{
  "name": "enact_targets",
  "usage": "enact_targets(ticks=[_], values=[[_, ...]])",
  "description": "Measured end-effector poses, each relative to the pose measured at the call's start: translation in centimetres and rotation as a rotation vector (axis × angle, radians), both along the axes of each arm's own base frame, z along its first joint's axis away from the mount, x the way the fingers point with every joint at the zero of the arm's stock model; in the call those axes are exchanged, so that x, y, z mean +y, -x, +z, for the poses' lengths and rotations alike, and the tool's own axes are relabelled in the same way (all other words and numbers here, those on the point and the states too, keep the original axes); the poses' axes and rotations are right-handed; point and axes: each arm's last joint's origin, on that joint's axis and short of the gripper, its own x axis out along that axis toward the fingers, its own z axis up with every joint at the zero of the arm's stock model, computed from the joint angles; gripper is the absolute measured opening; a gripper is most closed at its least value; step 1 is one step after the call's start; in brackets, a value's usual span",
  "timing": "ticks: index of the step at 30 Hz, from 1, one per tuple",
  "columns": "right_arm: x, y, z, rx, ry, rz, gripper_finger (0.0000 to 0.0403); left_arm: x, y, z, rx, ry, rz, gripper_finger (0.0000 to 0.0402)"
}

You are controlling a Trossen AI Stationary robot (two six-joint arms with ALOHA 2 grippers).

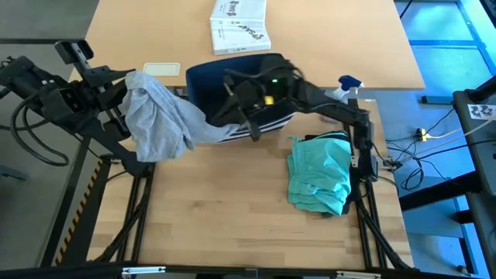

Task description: Fold Laundry from Bin

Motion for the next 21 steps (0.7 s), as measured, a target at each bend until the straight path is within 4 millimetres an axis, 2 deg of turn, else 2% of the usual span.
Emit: enact_targets(ticks=[5,8,12,16,21], values=[[2.1,3.0,3.2,-0.07,0.01,0.027,0.0003,0.0,0.0,0.0,-0.001,-0.001,-0.003,0.0],[3.2,3.9,3.7,-0.037,0.016,-0.075,0.0018,0.0,0.0,0.0,-0.001,-0.002,-0.002,0.0],[3.8,3.8,1.6,0.14,0.147,-0.269,0.0064,0.0,0.0,0.0,-0.002,-0.002,-0.004,0.0],[3.8,1.7,-1.9,0.288,0.211,-0.357,0.0138,0.0,0.0,0.0,-0.001,0.001,-0.003,0.0],[3.4,-1.2,-4.9,0.333,0.233,-0.43,0.0242,0.0,0.0,0.0,-0.004,0.019,-0.011,0.0]])
